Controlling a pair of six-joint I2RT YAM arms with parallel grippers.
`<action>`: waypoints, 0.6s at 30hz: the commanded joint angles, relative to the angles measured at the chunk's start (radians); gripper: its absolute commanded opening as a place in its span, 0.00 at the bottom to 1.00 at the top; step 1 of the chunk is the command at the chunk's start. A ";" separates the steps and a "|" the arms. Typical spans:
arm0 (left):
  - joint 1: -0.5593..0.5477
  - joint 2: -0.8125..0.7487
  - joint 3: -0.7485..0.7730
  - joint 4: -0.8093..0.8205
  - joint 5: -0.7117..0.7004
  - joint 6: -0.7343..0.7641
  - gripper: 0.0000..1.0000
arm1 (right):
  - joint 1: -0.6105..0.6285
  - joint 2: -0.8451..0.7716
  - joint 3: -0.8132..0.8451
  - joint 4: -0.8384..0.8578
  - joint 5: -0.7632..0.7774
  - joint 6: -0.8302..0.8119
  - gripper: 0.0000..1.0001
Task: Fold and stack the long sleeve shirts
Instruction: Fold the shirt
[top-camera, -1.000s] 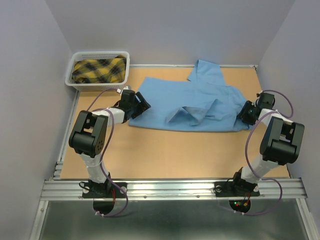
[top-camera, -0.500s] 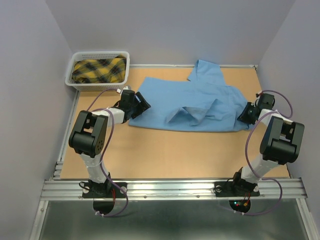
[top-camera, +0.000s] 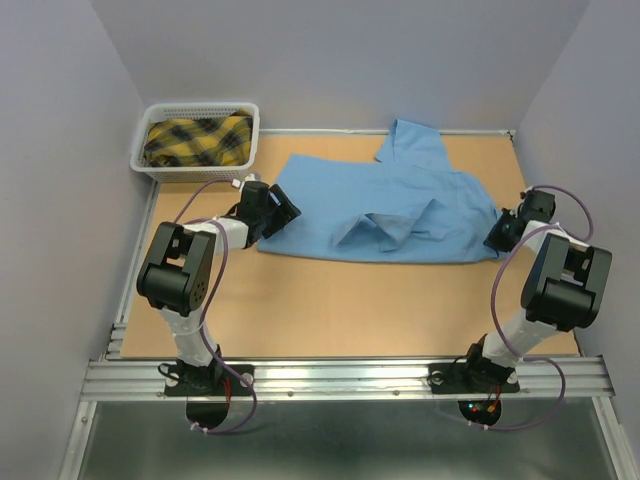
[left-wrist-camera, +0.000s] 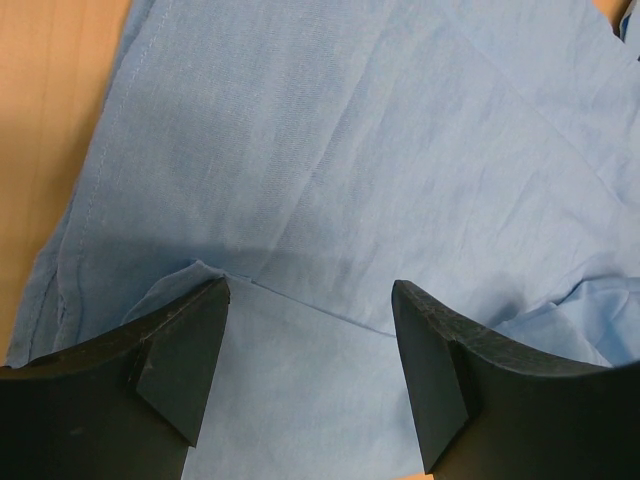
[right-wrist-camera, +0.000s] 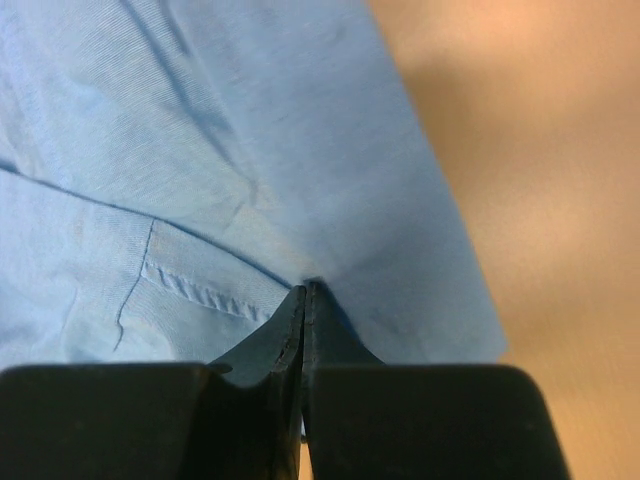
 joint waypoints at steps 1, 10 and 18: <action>0.024 0.009 -0.064 -0.130 -0.051 0.001 0.79 | -0.036 -0.051 0.022 0.026 0.125 0.030 0.01; 0.033 0.007 -0.087 -0.117 -0.041 -0.017 0.79 | -0.062 -0.054 -0.001 0.018 0.216 0.077 0.01; 0.032 -0.070 -0.068 -0.114 0.031 -0.008 0.82 | -0.062 -0.200 -0.002 0.012 0.078 0.133 0.30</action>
